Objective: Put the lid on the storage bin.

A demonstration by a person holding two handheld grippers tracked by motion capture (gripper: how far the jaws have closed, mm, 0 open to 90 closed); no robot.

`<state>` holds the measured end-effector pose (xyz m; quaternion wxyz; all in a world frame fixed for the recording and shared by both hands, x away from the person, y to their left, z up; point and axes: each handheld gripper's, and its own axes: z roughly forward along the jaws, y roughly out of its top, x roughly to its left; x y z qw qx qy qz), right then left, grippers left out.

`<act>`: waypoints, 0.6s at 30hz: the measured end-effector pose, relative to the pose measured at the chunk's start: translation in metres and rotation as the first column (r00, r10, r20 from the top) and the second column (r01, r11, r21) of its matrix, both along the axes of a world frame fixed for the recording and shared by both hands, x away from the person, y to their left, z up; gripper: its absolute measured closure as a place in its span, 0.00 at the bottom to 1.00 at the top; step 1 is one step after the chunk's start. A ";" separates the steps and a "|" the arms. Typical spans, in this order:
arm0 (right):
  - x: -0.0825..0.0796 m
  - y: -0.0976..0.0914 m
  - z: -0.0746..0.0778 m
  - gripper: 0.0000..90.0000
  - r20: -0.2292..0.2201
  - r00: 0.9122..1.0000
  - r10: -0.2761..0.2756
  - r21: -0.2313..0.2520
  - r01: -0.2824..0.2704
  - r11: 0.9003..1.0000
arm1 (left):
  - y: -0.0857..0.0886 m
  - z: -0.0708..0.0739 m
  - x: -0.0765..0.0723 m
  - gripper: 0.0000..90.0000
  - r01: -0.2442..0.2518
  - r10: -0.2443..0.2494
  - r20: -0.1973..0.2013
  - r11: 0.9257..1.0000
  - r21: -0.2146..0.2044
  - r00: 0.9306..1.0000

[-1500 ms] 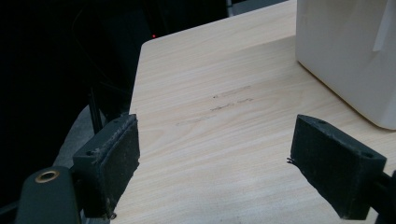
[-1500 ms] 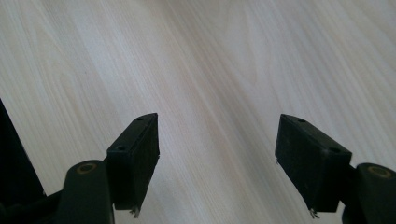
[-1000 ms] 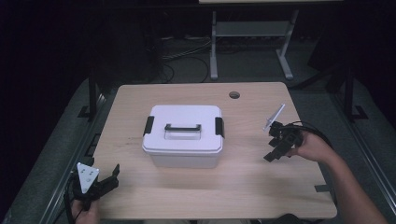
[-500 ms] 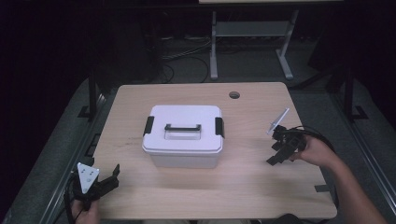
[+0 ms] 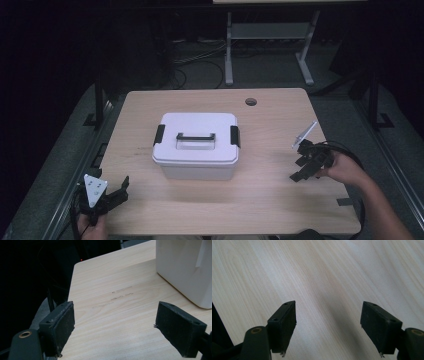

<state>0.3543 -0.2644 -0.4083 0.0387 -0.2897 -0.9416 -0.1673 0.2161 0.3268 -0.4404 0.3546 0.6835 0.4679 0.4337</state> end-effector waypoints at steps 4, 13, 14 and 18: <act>-0.002 -0.003 -0.003 0.31 -0.005 1.000 -0.006 0.002 0.006 1.000 | 0.000 0.000 0.000 0.17 0.001 -0.001 0.001 1.000 0.001 1.000; -0.008 -0.010 -0.008 0.31 -0.011 1.000 -0.021 0.014 0.022 1.000 | -0.001 0.001 -0.001 0.17 0.004 -0.004 0.001 1.000 0.007 1.000; -0.009 -0.010 -0.008 0.31 -0.014 1.000 -0.023 0.016 0.024 1.000 | -0.002 0.001 -0.001 0.17 0.004 -0.004 0.000 1.000 0.008 1.000; -0.013 -0.012 -0.011 0.31 -0.014 1.000 -0.027 0.021 0.027 0.999 | -0.002 0.001 -0.001 0.17 0.004 -0.004 0.001 1.000 0.007 1.000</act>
